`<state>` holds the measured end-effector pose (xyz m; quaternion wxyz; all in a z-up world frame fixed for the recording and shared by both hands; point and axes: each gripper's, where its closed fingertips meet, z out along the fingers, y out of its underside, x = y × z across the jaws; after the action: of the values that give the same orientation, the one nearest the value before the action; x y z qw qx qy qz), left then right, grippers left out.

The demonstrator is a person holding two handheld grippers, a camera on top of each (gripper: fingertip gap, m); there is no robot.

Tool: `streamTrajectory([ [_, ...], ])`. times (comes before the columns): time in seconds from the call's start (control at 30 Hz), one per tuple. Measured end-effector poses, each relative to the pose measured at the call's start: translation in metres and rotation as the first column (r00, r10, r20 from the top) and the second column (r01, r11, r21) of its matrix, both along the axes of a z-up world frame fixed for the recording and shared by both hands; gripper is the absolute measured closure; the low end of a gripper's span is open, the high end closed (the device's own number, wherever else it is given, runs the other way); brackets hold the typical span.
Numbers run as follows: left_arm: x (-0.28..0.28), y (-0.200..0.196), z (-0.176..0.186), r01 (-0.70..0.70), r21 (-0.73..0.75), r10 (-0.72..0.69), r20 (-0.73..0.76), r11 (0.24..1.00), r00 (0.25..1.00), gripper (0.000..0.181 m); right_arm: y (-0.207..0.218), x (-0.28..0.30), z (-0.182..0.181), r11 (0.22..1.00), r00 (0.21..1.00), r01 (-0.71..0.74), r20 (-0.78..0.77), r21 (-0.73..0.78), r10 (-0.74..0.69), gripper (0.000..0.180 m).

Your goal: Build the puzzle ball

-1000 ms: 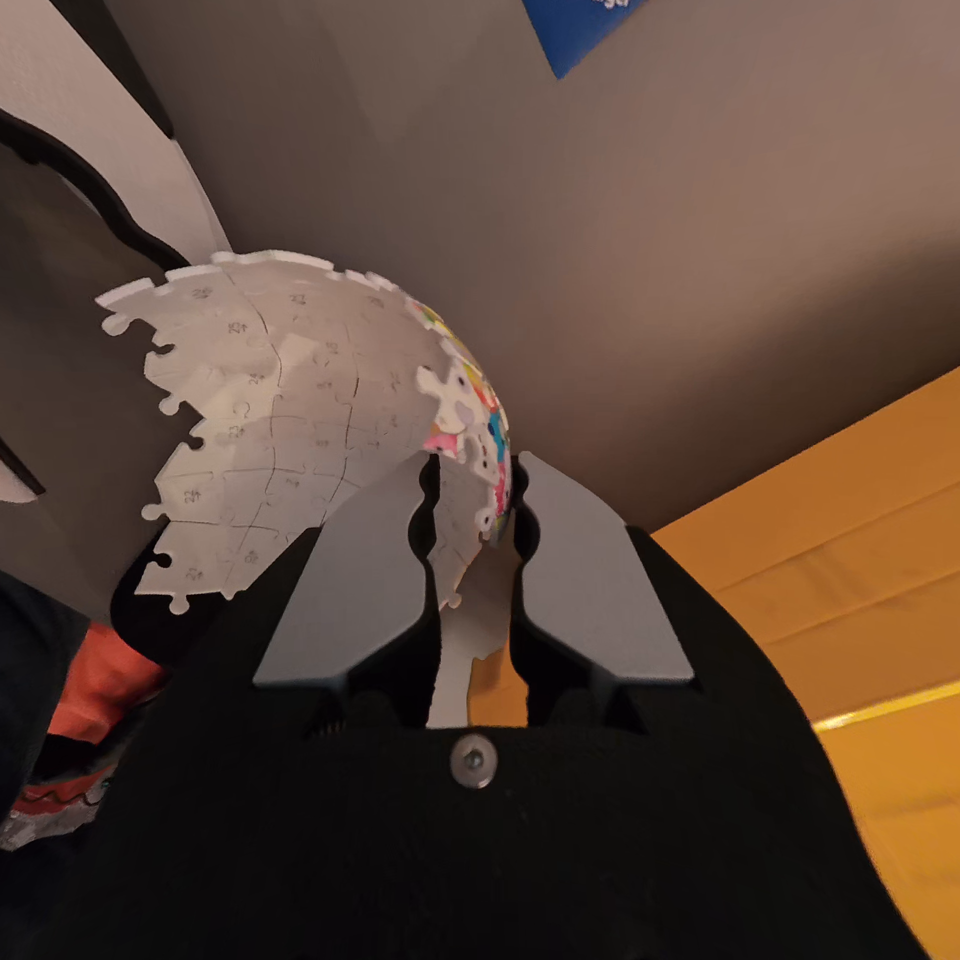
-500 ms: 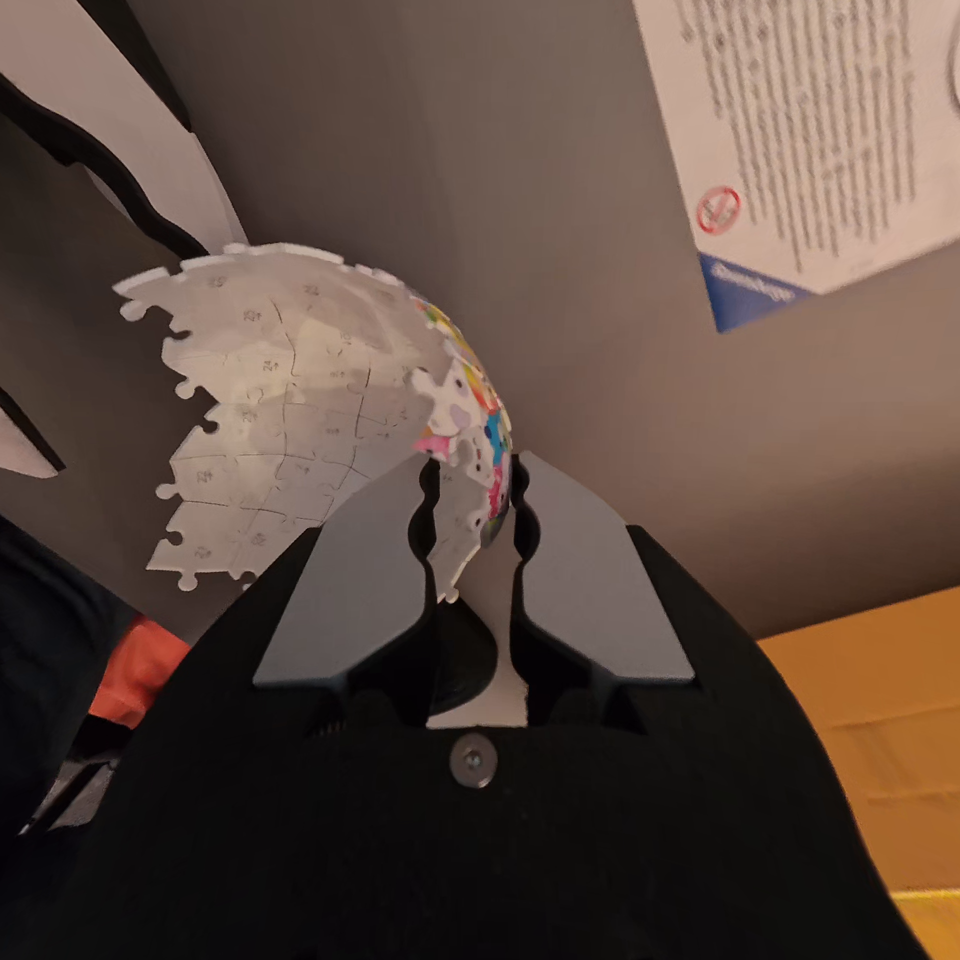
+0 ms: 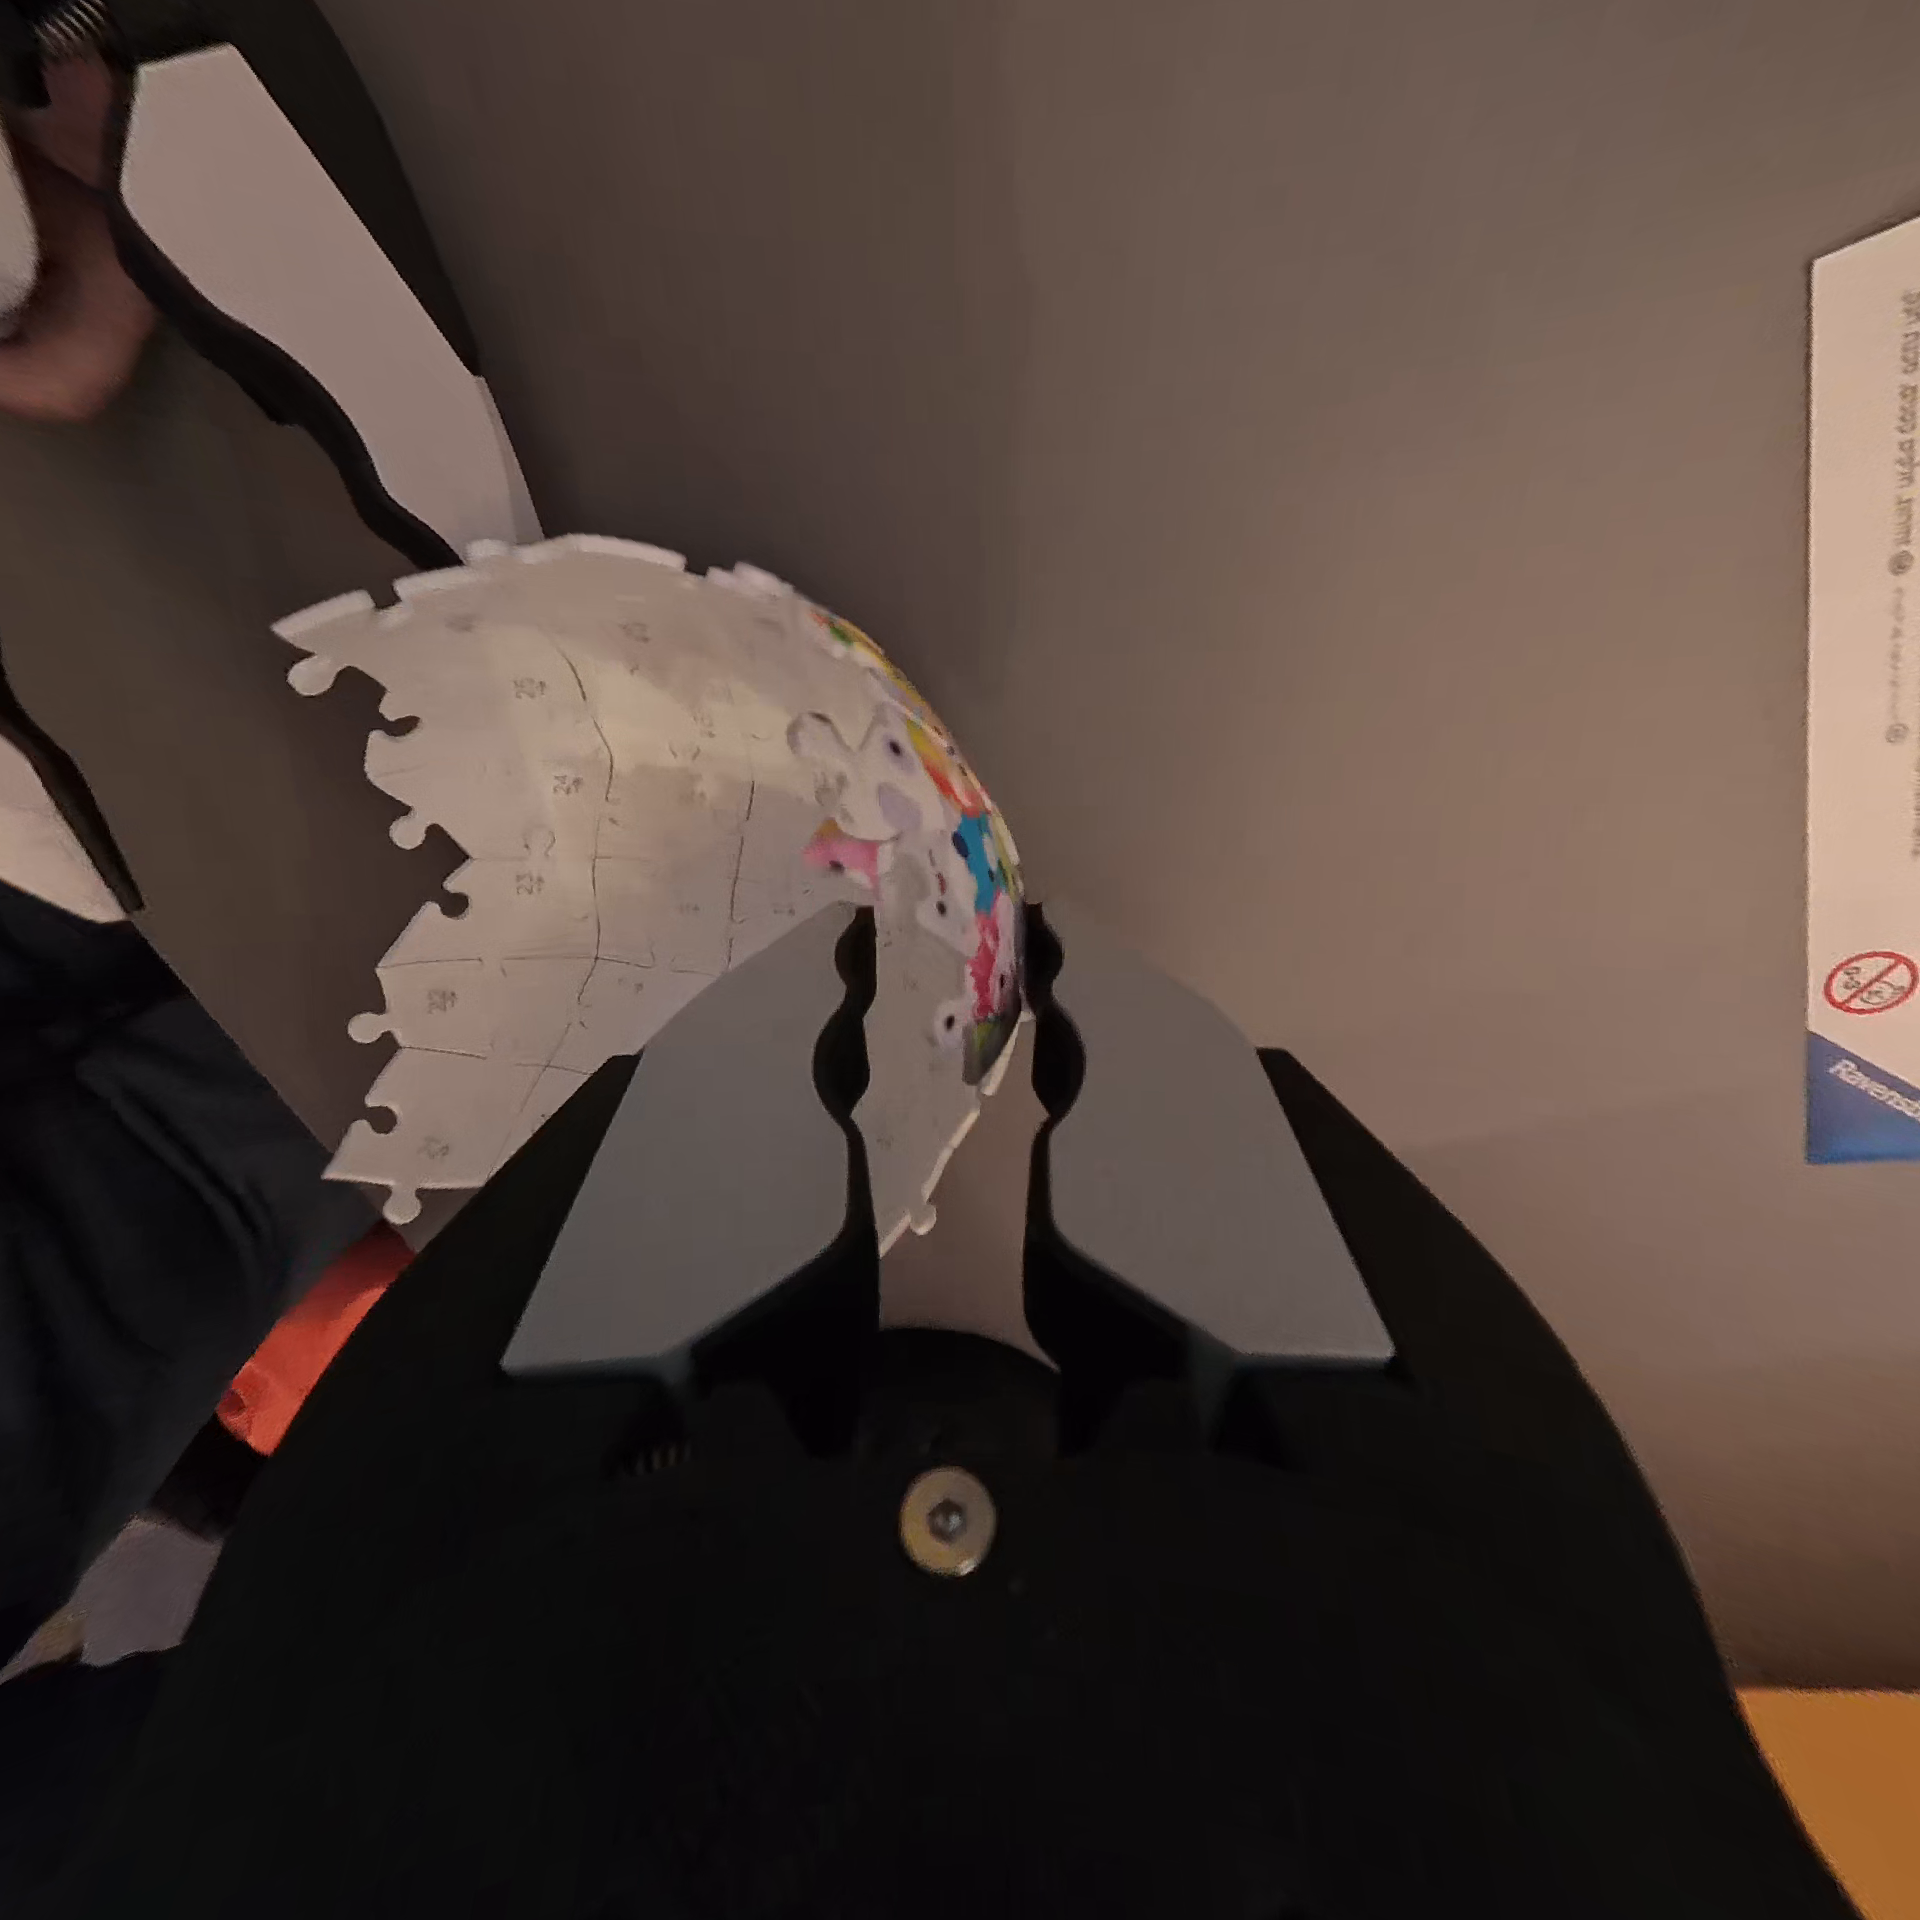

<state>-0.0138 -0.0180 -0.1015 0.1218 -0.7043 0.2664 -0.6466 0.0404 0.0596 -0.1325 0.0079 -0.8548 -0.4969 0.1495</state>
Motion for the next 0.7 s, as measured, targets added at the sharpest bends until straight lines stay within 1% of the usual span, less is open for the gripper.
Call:
streamTrajectory([
  [0.1,0.001,0.0,0.003,0.01,0.017,-0.011,0.015,1.0,1.0,0.115,0.002,0.002,0.003,0.999,0.998,0.012,-0.065,0.035,-0.01,0.151],
  [0.23,0.007,0.002,0.005,0.008,0.03,-0.009,0.027,1.0,1.0,0.116,0.007,0.004,0.015,0.995,0.979,0.009,-0.203,0.099,0.012,0.151],
  [0.37,0.015,0.002,0.005,0.003,0.018,-0.004,0.038,1.0,0.999,0.117,0.012,0.016,0.02,0.984,0.966,0.0,-0.254,0.181,0.046,0.151],
  [0.57,0.019,-0.001,0.001,0.013,0.027,-0.013,0.015,1.0,1.0,0.118,0.015,0.022,0.033,0.969,0.907,-0.026,-0.401,0.245,0.126,0.154],
  [0.67,0.022,-0.001,0.001,0.014,0.034,-0.014,0.014,0.999,1.0,0.119,0.016,0.022,0.031,0.958,0.893,-0.097,-0.401,0.269,0.203,0.152],
  [0.7,0.022,-0.002,0.001,0.014,0.036,-0.015,0.01,0.999,1.0,0.119,0.018,0.022,0.028,0.954,0.898,-0.114,-0.382,0.276,0.218,0.148],
])
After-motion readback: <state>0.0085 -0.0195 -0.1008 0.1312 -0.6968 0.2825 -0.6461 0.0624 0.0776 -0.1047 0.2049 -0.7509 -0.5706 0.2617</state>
